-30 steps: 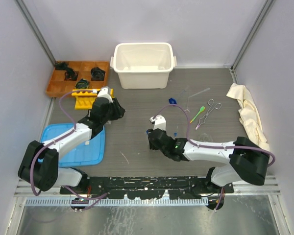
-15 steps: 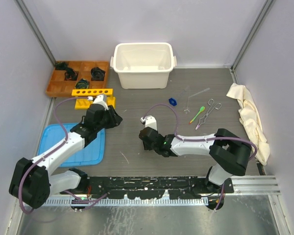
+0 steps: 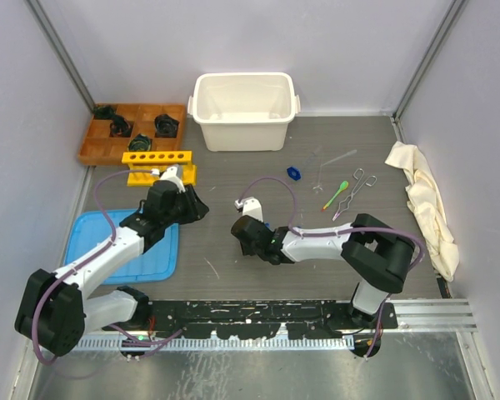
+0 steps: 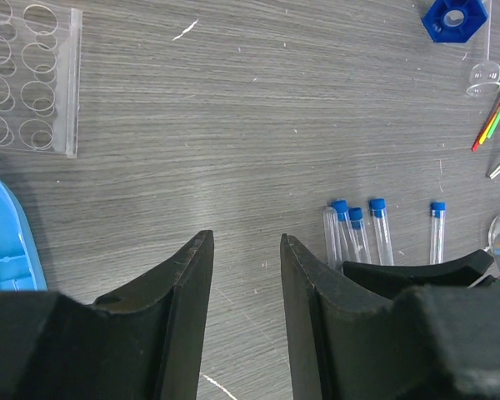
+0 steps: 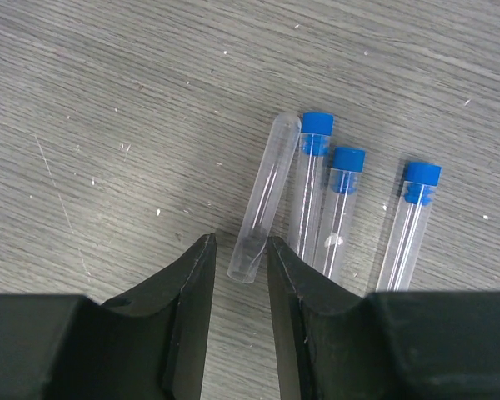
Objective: Organize the chemistry lab equipment
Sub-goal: Pick up the test tube at the center of the board.
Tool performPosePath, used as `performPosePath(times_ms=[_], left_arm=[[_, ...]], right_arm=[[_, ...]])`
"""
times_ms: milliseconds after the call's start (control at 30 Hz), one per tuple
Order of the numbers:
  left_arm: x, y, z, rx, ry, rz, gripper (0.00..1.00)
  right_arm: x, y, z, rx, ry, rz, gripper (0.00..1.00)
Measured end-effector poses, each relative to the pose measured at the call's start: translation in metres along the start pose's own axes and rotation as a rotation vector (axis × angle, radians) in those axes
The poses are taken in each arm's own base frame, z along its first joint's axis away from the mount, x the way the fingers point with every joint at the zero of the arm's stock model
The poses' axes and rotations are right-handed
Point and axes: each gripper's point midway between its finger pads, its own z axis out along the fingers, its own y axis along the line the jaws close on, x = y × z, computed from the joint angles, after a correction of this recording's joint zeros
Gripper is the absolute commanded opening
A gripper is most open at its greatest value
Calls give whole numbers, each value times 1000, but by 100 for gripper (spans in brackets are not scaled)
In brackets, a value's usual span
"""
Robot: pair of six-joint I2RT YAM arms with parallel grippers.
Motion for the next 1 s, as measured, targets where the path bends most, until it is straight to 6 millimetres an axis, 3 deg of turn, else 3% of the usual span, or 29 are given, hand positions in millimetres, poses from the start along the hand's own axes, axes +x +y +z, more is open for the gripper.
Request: performPosePath(times_ms=[600, 900, 1000], left_arm=[[12, 6, 2, -6, 31, -4, 40], [17, 6, 6, -5, 52, -5, 40], [18, 6, 6, -3, 56, -5, 40]], right_arm=[[-11, 5, 16, 30, -4, 7, 36], [-17, 5, 23, 33, -13, 21, 17], [-18, 5, 23, 31, -15, 20, 15]])
